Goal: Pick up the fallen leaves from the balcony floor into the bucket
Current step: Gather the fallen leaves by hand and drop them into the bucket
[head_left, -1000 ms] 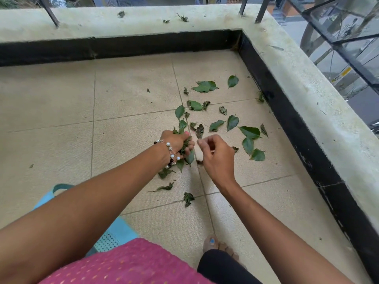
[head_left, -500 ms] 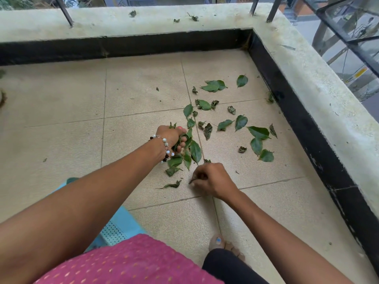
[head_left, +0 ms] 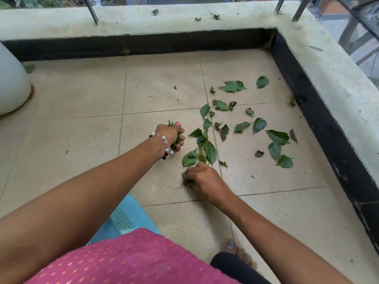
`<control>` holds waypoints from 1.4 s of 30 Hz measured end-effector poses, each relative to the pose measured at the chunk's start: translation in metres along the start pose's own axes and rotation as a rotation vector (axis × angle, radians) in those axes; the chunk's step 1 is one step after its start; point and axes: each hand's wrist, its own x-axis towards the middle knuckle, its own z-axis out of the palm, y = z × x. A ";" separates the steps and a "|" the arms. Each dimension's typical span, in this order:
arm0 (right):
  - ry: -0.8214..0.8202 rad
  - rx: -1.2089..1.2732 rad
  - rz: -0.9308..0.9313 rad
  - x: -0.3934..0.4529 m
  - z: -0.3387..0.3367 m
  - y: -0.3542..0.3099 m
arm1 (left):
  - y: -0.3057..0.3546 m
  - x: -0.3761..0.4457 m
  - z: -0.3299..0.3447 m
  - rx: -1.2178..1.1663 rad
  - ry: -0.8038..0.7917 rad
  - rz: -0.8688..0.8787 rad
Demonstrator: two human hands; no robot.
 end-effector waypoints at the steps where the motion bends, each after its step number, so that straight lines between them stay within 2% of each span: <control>1: 0.023 0.008 0.021 0.002 -0.003 0.000 | 0.000 0.000 -0.001 0.006 0.006 -0.004; 3: 0.047 0.064 0.127 0.004 -0.012 0.000 | -0.001 0.002 -0.003 0.016 0.008 -0.020; 5: 0.105 0.226 0.346 0.006 -0.024 0.002 | -0.003 0.002 -0.005 0.031 -0.013 -0.047; 7: 0.248 0.504 0.561 0.014 -0.040 0.003 | -0.005 0.002 -0.004 0.048 -0.061 -0.094; 9: 0.373 0.670 0.661 0.028 -0.055 0.004 | -0.005 0.001 0.000 0.064 -0.111 -0.136; 12: 0.421 0.501 0.584 0.046 -0.066 0.001 | -0.002 -0.006 0.013 -0.013 -0.259 -0.217; 15: 0.262 0.122 0.393 0.058 -0.068 -0.003 | -0.002 -0.011 0.026 -0.168 -0.307 -0.279; 17: 0.040 -0.055 0.267 0.065 -0.072 -0.006 | -0.004 -0.010 0.028 -0.215 -0.216 -0.267; 20: -0.195 0.025 0.123 0.066 -0.077 -0.005 | -0.006 0.001 0.021 -0.220 0.049 -0.153; 22: -0.185 0.330 0.193 0.064 -0.082 0.002 | -0.001 0.006 0.013 -0.282 0.129 -0.081; 24: 0.017 0.622 0.368 0.065 -0.086 0.014 | 0.006 0.010 0.005 -0.313 0.130 -0.045; 25: 0.089 0.599 0.434 0.066 -0.087 0.022 | 0.007 0.013 0.000 -0.318 0.129 -0.041; 26: 0.070 0.463 0.470 0.066 -0.085 0.031 | 0.006 0.016 -0.005 -0.327 0.134 -0.044; 29: -0.296 0.089 0.464 0.065 -0.063 0.037 | 0.003 0.021 -0.010 -0.315 0.147 -0.076; 31: -0.417 -0.090 0.431 0.061 -0.041 0.027 | 0.001 0.021 -0.008 -0.298 0.150 -0.093; 33: -0.361 -0.234 0.382 0.055 -0.026 0.015 | 0.001 0.019 -0.006 -0.289 0.140 -0.098; 35: -0.228 -0.317 0.298 0.047 -0.016 0.008 | 0.001 0.018 -0.003 -0.260 0.135 -0.107; 37: -0.148 -0.328 0.169 0.041 -0.012 0.007 | 0.000 0.017 -0.001 -0.225 0.133 -0.104; 39: -0.146 -0.283 0.110 0.038 -0.012 0.016 | 0.000 0.013 0.000 -0.191 0.134 -0.103; 40: -0.130 -0.264 0.107 0.038 -0.015 0.019 | 0.001 0.009 0.001 -0.178 0.132 -0.100; 42: -0.037 -0.135 0.219 0.040 -0.026 0.025 | 0.000 0.009 0.001 -0.152 0.136 -0.095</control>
